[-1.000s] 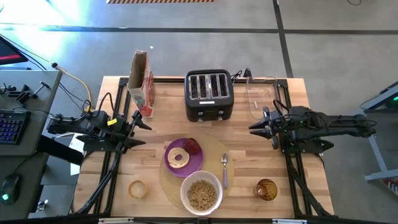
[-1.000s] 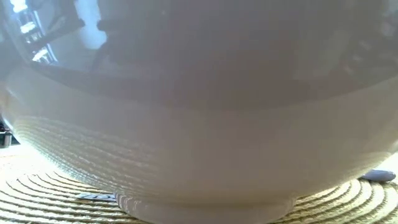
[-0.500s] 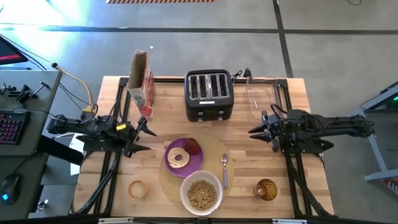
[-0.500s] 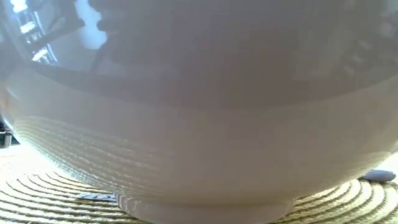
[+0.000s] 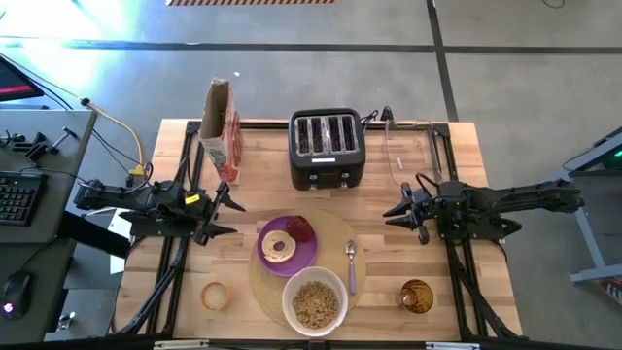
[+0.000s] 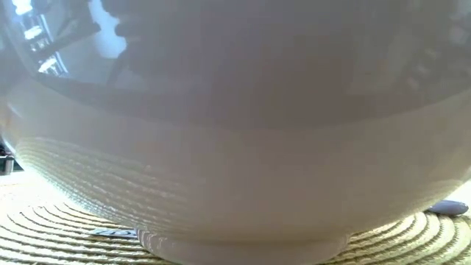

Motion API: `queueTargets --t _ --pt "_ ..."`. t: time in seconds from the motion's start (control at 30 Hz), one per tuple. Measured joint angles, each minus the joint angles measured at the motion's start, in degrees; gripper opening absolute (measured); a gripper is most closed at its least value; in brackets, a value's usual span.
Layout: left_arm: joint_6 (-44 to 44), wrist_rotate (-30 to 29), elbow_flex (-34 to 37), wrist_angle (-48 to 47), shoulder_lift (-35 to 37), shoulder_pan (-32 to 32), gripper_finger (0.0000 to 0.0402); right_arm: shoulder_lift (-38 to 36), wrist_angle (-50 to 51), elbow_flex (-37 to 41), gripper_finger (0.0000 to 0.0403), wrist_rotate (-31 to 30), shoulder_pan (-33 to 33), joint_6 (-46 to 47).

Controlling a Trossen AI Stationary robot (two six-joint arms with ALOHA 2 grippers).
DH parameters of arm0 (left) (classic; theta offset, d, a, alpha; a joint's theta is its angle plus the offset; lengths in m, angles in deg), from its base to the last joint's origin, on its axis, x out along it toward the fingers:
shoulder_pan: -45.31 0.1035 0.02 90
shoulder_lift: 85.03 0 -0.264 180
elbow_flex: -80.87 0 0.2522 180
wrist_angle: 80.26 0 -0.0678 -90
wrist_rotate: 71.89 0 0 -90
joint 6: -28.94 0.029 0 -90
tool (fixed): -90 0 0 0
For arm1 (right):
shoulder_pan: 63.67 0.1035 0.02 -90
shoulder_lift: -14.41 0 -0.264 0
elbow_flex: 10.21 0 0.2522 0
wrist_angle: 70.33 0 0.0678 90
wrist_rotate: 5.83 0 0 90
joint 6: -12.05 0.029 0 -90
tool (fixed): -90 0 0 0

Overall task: Arrange a breakfast setting
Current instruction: Return to Home Position

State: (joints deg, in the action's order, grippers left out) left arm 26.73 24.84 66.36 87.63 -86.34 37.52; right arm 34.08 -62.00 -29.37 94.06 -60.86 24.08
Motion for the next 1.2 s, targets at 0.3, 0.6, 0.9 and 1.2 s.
queueTargets --t 0.3,0.6,0.9,1.2 --pt "1.5 0.0 0.0 0.0 0.0 0.0 0.0287 0.0 -5.5 4.8 0.0080 0.0 0.0 1.3" --pt "4.4 -0.4 0.0 -0.1 0.0 0.0 0.0287 -1.8 -3.3 4.8 0.0080 -2.7 -2.0 -5.4" --pt "4.4 -1.8 0.0 -0.3 -0.1 0.0 0.0287 -10.6 -1.1 4.8 0.0080 -5.0 -6.5 -9.4" --pt "4.5 -4.4 0.0 -0.8 -0.1 0.0 0.0287 -19.7 2.4 4.8 0.0080 -5.0 -7.0 -10.8"
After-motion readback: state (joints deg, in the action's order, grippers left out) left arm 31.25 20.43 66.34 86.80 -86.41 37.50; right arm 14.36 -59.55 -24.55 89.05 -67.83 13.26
